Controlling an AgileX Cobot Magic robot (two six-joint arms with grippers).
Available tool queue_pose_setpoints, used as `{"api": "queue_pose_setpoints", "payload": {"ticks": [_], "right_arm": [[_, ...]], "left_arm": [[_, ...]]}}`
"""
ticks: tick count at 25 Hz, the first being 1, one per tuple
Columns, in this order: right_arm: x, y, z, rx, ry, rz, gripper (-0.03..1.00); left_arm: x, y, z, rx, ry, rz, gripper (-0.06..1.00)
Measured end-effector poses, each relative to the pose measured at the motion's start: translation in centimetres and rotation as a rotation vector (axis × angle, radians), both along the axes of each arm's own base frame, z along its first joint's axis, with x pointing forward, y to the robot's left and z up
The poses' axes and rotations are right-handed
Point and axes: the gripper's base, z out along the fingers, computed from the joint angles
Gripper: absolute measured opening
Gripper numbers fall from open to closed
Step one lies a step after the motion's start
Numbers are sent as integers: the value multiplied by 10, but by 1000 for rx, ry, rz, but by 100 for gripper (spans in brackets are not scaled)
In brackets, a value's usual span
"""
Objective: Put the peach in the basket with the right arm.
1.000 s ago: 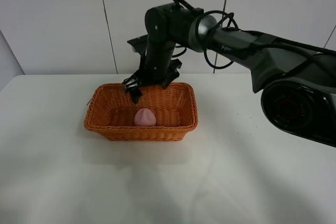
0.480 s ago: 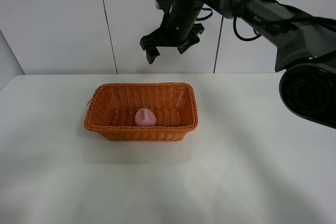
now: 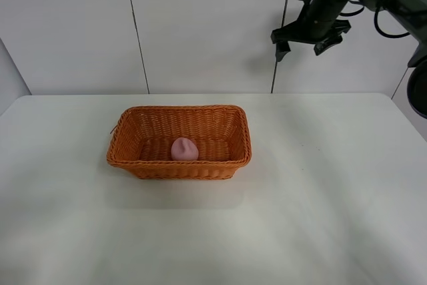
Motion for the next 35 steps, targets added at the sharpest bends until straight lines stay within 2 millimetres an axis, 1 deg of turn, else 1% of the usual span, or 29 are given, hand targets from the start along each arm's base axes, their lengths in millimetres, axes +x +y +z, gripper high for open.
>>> {"api": "queue_pose_setpoints", "payload": {"ticks": [2, 4, 6, 8, 13, 16, 19, 21, 23, 26, 29, 30, 32, 35], "right_arm": [[4, -26, 0, -2, 0, -52, 68], [5, -46, 0, -2, 0, -91, 68], [6, -59, -1, -2, 3, -116, 68], [5, -67, -5, -6, 20, -129, 68], [-3, -68, -13, -9, 77, -122, 68], [-18, -69, -4, -9, 94, -119, 68], [-43, -70, 11, -12, 115, -117, 68], [-68, -70, 24, -16, 129, -111, 68], [-93, -71, 28, -18, 159, -111, 68], [-146, -73, 39, -21, 189, -110, 68], [-202, -75, 44, -23, 207, -110, 68], [-220, -76, 44, -23, 210, -110, 68], [-263, -77, 40, -23, 212, -110, 68], [-321, -79, 25, -23, 209, -110, 68]], "left_arm": [[0, 0, 0, 0, 0, 0, 99], [0, 0, 0, 0, 0, 0, 99], [0, 0, 0, 0, 0, 0, 99], [0, 0, 0, 0, 0, 0, 99], [0, 0, 0, 0, 0, 0, 99], [0, 0, 0, 0, 0, 0, 99], [0, 0, 0, 0, 0, 0, 99], [0, 0, 0, 0, 0, 0, 99], [0, 0, 0, 0, 0, 0, 99], [0, 0, 0, 0, 0, 0, 99], [0, 0, 0, 0, 0, 0, 99], [0, 0, 0, 0, 0, 0, 99], [0, 0, 0, 0, 0, 0, 99], [0, 0, 0, 0, 0, 0, 99]]}}
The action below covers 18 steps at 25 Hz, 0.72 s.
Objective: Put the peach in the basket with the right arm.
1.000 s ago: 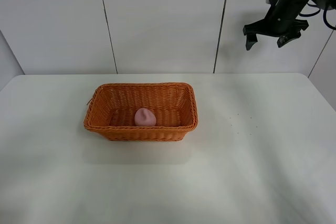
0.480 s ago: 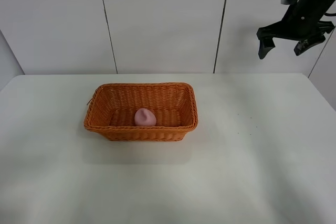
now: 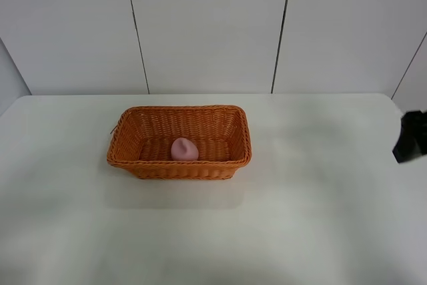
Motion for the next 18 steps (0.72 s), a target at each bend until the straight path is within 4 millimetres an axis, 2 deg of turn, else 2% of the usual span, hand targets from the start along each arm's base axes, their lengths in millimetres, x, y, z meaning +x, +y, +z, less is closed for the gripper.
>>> {"api": "queue_pose_setpoints", "payload": {"ticks": [3, 10, 14, 18], "right_arm": [[-43, -1, -15, 4, -103, 2, 68], [-120, -3, -40, 28, -406, 5, 68], [-149, -3, -37, 38, -587, 7, 68], [-168, -4, -34, 41, -712, 8, 68]], "left_arm": [[0, 0, 0, 0, 0, 0, 99], [0, 0, 0, 0, 0, 0, 99], [0, 0, 0, 0, 0, 0, 99], [0, 0, 0, 0, 0, 0, 99]]}}
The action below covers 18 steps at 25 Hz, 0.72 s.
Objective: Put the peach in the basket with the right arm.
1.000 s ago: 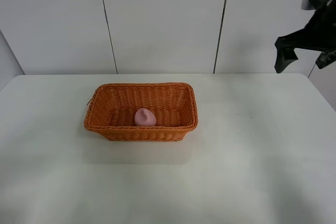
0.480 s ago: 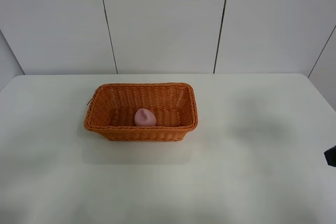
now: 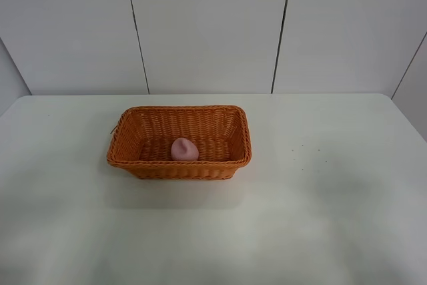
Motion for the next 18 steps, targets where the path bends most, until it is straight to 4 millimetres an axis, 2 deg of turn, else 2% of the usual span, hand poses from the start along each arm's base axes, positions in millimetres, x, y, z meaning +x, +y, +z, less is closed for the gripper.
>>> {"api": "queue_pose_setpoints", "payload": {"ticks": [6, 18], "right_arm": [[-17, -1, 0, 4, -107, 0, 68], [-17, -1, 0, 4, -107, 0, 68]], "left_arm": [[0, 0, 0, 0, 0, 0, 99], [0, 0, 0, 0, 0, 0, 99]]}}
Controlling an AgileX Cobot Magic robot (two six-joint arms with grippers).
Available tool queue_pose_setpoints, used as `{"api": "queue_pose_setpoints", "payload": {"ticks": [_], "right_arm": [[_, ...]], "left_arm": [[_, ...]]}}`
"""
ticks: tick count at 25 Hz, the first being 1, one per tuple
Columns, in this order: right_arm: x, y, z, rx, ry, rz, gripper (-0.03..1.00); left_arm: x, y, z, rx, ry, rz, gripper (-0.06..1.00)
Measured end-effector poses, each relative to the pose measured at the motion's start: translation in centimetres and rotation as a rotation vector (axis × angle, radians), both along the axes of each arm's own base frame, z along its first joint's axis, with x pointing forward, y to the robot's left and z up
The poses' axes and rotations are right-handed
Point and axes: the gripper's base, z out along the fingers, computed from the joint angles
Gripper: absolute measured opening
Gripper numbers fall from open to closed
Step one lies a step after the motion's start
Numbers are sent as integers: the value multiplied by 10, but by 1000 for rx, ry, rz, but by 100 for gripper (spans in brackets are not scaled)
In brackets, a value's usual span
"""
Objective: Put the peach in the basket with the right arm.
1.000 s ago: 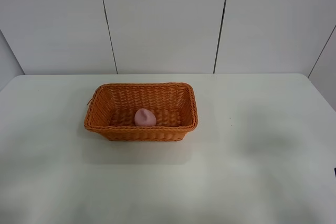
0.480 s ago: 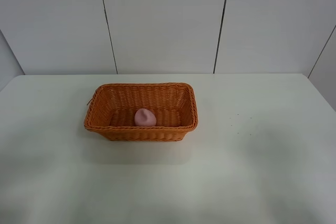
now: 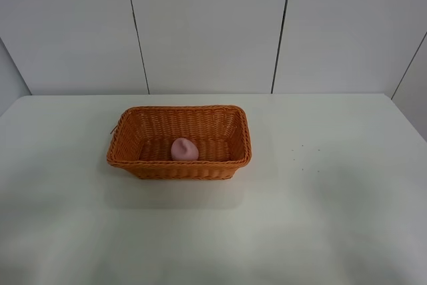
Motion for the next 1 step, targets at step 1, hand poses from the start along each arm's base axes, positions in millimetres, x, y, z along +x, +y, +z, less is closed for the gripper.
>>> {"api": "queue_pose_setpoints", "payload": {"ticks": [1], "right_arm": [[0, 0, 0, 0, 0, 0, 68]], "left_arm": [[0, 0, 0, 0, 0, 0, 99]]}}
